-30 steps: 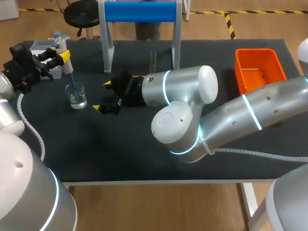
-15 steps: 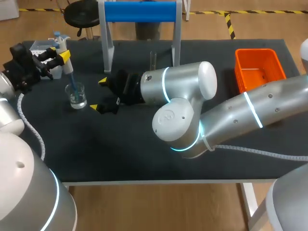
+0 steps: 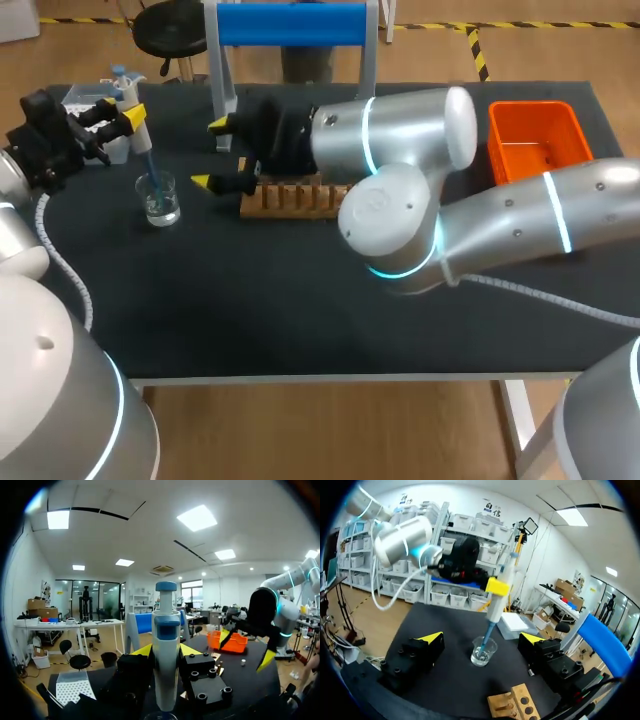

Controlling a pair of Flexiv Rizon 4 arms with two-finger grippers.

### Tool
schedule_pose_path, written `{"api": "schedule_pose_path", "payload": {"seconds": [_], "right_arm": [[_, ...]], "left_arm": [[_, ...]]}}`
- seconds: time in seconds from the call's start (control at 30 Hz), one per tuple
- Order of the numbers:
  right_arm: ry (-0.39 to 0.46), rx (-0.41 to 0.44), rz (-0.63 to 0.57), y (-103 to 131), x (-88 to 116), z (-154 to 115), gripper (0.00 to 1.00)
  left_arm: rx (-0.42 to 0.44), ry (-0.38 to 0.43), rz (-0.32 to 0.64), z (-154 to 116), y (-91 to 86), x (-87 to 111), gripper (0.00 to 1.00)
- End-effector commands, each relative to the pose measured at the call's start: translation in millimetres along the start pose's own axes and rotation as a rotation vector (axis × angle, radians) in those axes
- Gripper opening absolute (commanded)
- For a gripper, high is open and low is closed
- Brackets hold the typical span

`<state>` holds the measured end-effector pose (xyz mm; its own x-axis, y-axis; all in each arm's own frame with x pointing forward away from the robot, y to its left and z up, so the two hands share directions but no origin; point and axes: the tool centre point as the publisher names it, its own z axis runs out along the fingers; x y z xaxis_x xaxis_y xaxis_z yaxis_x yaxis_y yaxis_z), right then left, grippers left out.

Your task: Invert the test tube, pick up the pipette, mount the tip to pipette, aspirate from beaker and dispense into the tube, eject the tip, return the pipette, and cap with the stopper.

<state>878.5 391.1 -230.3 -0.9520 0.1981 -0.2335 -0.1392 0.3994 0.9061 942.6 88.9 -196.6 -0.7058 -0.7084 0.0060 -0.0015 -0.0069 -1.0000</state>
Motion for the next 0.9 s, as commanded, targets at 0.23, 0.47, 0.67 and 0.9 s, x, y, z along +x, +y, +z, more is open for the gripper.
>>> {"api": "schedule_pose_path", "payload": {"seconds": [0.23,0.47,0.67,0.9], "right_arm": [[0.308,-0.09,0.049,27,-23,-42,1.0],[0.359,-0.151,0.038,46,-33,-43,1.0],[0.406,-0.219,0.036,62,-40,-41,1.0],[0.431,-0.276,0.021,79,-46,-36,0.44]], "left_arm": [[0.002,-0.003,0.001,1,0.4,0.6,0.0],[0.002,-0.003,0.001,1,0.4,0.6,0.0],[0.002,-0.003,0.001,1,0.4,0.6,0.0],[0.002,-0.003,0.001,1,0.4,0.6,0.0]]}}
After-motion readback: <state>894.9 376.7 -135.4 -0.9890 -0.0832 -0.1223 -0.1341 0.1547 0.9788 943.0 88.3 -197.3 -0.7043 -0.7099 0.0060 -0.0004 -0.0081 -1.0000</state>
